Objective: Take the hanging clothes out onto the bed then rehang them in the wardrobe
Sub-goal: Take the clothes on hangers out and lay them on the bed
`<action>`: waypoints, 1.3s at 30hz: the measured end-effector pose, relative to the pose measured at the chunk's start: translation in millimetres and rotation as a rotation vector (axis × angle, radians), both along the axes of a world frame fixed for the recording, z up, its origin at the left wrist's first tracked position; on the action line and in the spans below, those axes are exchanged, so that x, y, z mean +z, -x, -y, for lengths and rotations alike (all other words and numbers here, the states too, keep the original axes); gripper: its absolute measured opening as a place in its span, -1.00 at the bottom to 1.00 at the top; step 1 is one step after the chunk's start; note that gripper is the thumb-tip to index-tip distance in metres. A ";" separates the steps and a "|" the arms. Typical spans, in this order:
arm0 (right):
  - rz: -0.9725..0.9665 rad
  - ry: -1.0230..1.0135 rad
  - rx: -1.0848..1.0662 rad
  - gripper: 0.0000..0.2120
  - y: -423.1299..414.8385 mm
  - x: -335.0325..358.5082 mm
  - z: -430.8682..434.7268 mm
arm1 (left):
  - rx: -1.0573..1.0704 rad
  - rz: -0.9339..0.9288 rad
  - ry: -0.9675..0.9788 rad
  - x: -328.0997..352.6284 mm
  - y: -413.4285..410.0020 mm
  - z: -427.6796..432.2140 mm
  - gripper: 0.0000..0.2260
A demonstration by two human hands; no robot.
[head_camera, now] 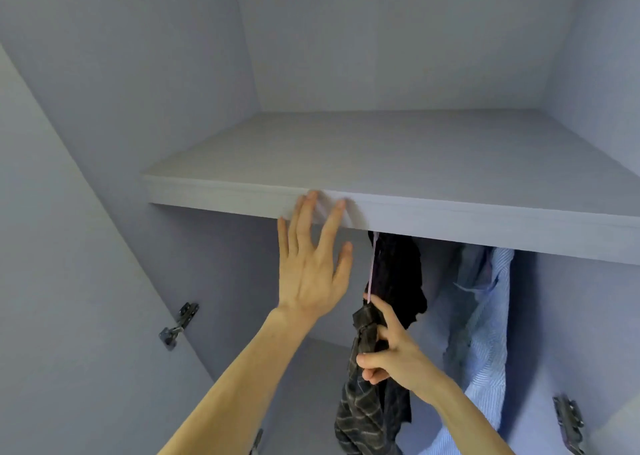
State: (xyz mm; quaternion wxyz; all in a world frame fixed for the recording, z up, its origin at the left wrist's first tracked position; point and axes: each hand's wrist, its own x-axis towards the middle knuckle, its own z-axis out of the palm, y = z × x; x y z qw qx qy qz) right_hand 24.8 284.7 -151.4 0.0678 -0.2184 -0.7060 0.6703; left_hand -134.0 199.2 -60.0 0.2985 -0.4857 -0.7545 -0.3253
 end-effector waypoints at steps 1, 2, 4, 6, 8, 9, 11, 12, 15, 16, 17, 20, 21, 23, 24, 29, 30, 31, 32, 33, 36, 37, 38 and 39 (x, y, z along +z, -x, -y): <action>0.031 -0.001 0.035 -0.06 -0.8 -8.3 10.9 | -0.022 0.108 0.000 -16.0 -7.3 11.5 -0.48; 0.057 0.005 0.073 -0.07 -1.5 -16.1 22.6 | -0.037 0.256 0.032 -31.1 -13.4 25.6 -0.52; 0.091 0.038 0.154 -0.10 -2.4 -29.3 47.4 | -0.038 0.697 0.171 -61.0 -15.4 52.7 -0.60; 0.123 0.087 0.244 -0.13 -4.9 -41.1 75.8 | -0.026 1.128 0.299 -82.2 -12.9 75.1 -0.68; 0.154 0.135 0.352 -0.14 -9.4 -52.4 109.9 | 0.021 1.304 0.334 -95.5 -12.8 101.4 -0.79; 0.168 0.150 0.402 -0.14 -12.2 -58.0 128.1 | 0.056 1.368 0.299 -99.2 -15.8 117.2 -0.83; 0.195 0.162 0.488 -0.14 -18.1 -70.1 163.0 | 0.117 1.468 0.175 -106.8 -25.9 154.5 -0.81; 0.206 0.146 0.528 -0.15 -20.4 -75.8 178.7 | 0.162 1.488 0.119 -109.1 -33.8 176.3 -0.77; 0.233 0.014 0.691 -0.26 -24.4 -90.7 214.0 | 0.300 1.566 -0.048 -117.7 -67.4 248.3 -0.74; 0.228 -0.038 0.750 -0.34 -25.6 -94.6 223.4 | 0.341 1.590 -0.088 -119.2 -84.2 273.5 -0.75; 0.212 -0.082 0.790 -0.42 -27.1 -97.9 233.1 | 0.382 1.610 -0.123 -121.1 -102.9 298.4 -0.76; 0.138 -0.259 0.799 -0.57 -33.6 -104.2 266.1 | 0.511 1.653 -0.267 -126.8 -168.5 370.7 -0.77; 0.110 -0.347 0.789 -0.59 -36.4 -104.6 279.5 | 0.540 1.665 -0.332 -127.8 -193.7 393.1 -0.77; 0.038 -0.498 0.821 -0.57 -45.0 -103.4 311.2 | 0.570 1.674 -0.461 -127.1 -247.6 434.2 -0.77; -0.006 -0.551 0.862 -0.51 -50.8 -101.5 329.1 | 0.577 1.675 -0.519 -125.1 -274.6 452.1 -0.77; -0.382 -0.866 1.188 -0.44 -93.3 -88.4 441.0 | 0.604 1.715 -0.757 -108.9 -401.5 521.9 -0.75; -0.501 -0.961 1.252 -0.51 -105.3 -89.1 463.7 | 0.631 1.703 -0.790 -104.9 -426.6 532.8 -0.74; -0.613 -1.026 1.321 -0.52 -119.3 -89.2 485.4 | 0.666 1.684 -0.832 -98.8 -452.7 542.6 -0.74; -0.717 -1.038 1.389 -0.49 -134.1 -90.6 506.2 | 0.710 1.662 -0.888 -92.8 -479.9 551.8 -0.73; -0.812 -1.000 1.445 -0.46 -151.2 -91.8 526.9 | 0.758 1.632 -0.950 -86.9 -508.1 560.0 -0.73; -0.990 -0.764 1.582 -0.50 -217.0 -88.9 584.1 | 0.918 1.504 -1.162 -74.5 -597.1 577.6 -0.76; -1.017 -0.676 1.626 -0.52 -241.6 -87.1 601.2 | 0.968 1.454 -1.233 -70.6 -627.1 578.8 -0.77; -1.052 -0.604 1.654 -0.52 -267.7 -82.1 616.8 | 1.016 1.405 -1.296 -67.0 -656.5 578.4 -0.76; -1.100 -0.552 1.673 -0.52 -294.7 -75.8 631.3 | 1.059 1.357 -1.357 -62.6 -684.7 575.8 -0.76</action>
